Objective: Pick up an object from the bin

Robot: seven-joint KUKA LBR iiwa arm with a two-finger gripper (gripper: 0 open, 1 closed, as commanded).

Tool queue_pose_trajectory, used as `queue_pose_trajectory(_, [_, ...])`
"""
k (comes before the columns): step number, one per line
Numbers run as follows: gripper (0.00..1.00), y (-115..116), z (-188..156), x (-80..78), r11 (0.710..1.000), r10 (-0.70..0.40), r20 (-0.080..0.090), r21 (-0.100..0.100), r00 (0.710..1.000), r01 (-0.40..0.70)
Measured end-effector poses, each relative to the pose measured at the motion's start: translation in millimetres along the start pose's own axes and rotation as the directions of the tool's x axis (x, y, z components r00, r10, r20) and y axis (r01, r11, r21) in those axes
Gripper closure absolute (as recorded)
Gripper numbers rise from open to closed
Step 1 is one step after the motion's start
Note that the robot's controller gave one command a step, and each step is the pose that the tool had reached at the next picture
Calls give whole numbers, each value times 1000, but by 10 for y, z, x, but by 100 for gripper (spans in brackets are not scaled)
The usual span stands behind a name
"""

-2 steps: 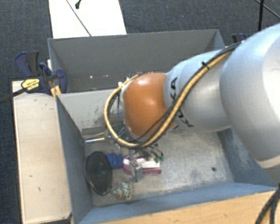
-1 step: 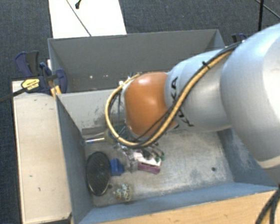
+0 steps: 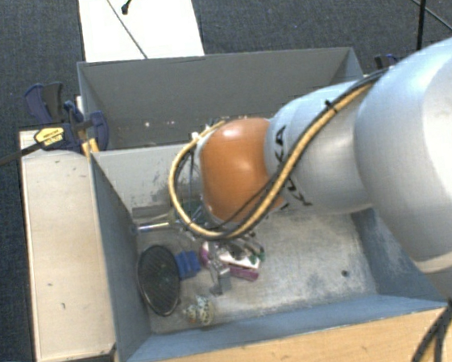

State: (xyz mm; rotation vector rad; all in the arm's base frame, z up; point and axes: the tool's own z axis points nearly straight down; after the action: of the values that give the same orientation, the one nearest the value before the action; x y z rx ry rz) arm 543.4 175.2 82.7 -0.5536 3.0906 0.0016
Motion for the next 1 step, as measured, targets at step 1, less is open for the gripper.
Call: queue_pose_trajectory(1, [100,-8,2,2,1000,3,-1,1,1000,-3])
